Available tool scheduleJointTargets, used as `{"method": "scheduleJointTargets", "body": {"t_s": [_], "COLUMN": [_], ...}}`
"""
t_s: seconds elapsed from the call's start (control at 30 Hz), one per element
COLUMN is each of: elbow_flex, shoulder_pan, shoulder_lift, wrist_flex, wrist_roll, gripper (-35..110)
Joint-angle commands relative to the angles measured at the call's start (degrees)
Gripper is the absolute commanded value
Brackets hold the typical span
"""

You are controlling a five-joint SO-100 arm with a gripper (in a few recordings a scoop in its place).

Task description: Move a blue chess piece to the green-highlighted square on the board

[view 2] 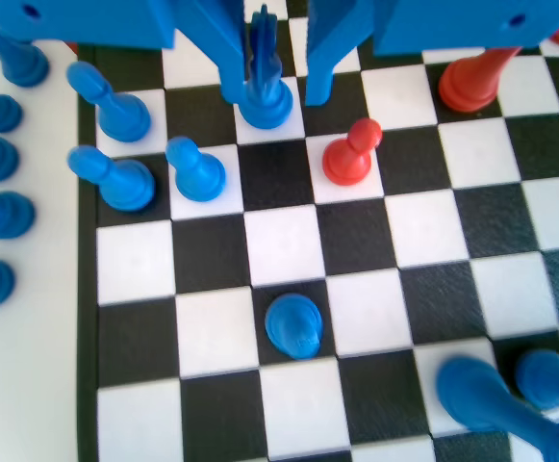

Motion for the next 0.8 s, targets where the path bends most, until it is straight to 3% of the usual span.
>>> {"method": "scheduleJointTargets", "body": {"t_s": [0.0, 0.77], "elbow_flex": [-0.1, -11.9], "shoulder_pan": [-0.4, 3.7], "shoulder_lift": [1.7, 4.5], "wrist_flex": [-0.4, 6.0], "wrist_roll": [-1.3, 0.7], "gripper": [5, 1]}}
